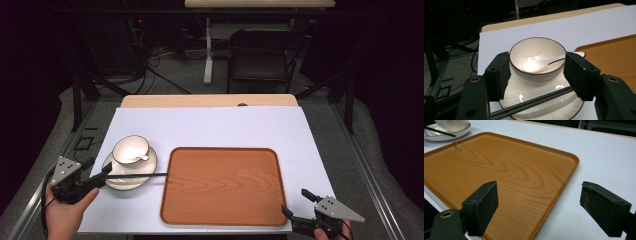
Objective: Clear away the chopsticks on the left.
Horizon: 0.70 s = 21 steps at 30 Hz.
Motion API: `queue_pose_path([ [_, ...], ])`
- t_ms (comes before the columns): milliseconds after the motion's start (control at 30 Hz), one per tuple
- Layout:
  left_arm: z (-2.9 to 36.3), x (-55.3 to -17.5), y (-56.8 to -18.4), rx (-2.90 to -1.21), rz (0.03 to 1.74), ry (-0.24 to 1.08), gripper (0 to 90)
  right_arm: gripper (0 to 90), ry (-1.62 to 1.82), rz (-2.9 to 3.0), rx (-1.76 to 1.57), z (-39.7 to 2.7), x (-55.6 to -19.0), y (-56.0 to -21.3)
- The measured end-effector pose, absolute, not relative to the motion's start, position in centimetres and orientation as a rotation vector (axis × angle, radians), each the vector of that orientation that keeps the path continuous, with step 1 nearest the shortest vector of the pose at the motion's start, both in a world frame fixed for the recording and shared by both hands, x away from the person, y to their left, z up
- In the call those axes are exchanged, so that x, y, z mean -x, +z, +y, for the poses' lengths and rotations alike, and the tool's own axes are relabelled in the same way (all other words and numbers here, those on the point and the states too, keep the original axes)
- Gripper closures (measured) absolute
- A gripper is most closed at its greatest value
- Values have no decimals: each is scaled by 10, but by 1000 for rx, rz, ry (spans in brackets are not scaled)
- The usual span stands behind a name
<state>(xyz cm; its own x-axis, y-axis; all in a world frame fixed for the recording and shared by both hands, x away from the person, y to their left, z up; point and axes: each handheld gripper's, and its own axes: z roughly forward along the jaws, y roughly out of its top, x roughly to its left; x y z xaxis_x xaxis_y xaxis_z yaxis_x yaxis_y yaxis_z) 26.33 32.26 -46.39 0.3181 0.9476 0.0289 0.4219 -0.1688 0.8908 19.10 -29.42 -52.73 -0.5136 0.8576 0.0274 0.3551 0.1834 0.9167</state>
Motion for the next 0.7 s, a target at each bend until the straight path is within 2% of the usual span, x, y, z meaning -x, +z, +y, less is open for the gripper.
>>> queue_pose_path([
  [267, 319, -273, -460, -1860, 1181, 823, 429, 145, 1308, 1961, -1134, -294, -191, -527],
  [700, 306, -284, -457, -2179, 1010, 940, 469, 145, 1306, 1963, -1133, -294, -191, -527],
])
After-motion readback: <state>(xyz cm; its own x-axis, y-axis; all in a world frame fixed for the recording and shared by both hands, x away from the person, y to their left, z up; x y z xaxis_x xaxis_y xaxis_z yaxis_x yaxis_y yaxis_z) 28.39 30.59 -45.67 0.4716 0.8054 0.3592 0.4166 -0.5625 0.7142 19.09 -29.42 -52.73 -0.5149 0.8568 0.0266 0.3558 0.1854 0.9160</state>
